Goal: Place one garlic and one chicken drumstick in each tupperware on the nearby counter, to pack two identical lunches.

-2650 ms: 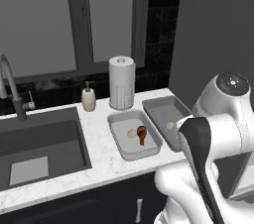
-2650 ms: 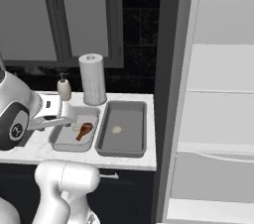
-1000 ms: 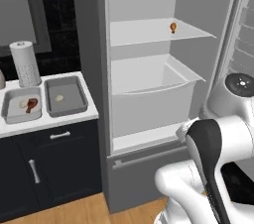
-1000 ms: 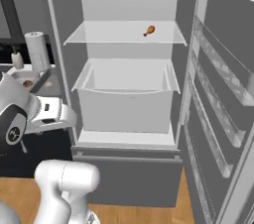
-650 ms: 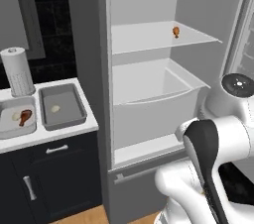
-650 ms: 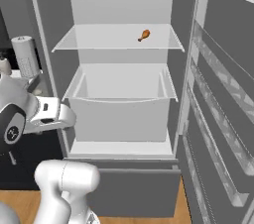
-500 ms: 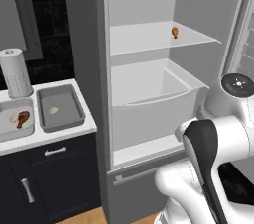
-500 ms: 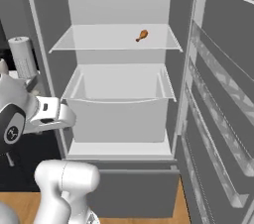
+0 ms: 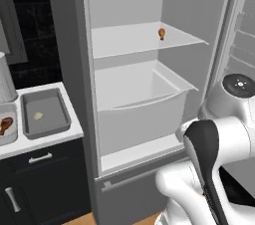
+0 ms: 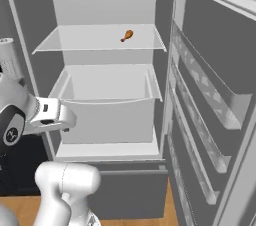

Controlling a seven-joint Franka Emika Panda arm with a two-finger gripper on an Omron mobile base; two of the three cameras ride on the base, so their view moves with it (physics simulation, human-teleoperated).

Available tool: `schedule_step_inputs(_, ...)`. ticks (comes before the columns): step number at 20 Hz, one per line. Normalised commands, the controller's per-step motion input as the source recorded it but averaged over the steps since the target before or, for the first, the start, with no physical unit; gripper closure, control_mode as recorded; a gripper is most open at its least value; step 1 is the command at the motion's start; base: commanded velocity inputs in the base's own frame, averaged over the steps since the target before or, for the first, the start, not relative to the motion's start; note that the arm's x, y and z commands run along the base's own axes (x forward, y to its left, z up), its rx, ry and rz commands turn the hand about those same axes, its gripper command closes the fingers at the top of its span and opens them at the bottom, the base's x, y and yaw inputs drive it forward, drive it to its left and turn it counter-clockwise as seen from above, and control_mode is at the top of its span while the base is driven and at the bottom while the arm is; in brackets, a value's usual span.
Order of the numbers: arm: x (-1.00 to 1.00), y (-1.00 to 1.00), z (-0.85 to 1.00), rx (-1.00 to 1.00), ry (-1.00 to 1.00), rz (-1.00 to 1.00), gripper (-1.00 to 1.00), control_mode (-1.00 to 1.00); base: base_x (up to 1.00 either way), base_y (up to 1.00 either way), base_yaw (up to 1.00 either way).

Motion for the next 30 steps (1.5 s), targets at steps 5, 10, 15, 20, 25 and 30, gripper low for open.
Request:
schedule_step_inputs(5,0.00,0.00,0.00,0.00,0.00,0.00,-1.00,1.00,0.30,-0.14,-0.06)
schedule_step_inputs(10,0.15,0.02,-0.04,0.00,-0.03,0.00,-1.00,-1.00,0.00,0.00,0.00)
schedule_step_inputs(15,0.12,0.00,0.31,0.05,-0.34,-0.07,-1.00,-1.00,0.00,0.00,0.00)
schedule_step_inputs(20,0.33,0.00,0.54,0.19,-0.19,-0.35,-1.00,-1.00,0.00,0.00,0.00)
schedule_step_inputs(25,0.21,0.01,0.37,0.06,-0.13,-0.12,-1.00,-1.00,0.00,0.00,0.00)
schedule_step_inputs(30,0.27,0.00,0.39,0.03,-0.10,0.00,-1.00,-1.00,0.00,0.00,0.00)
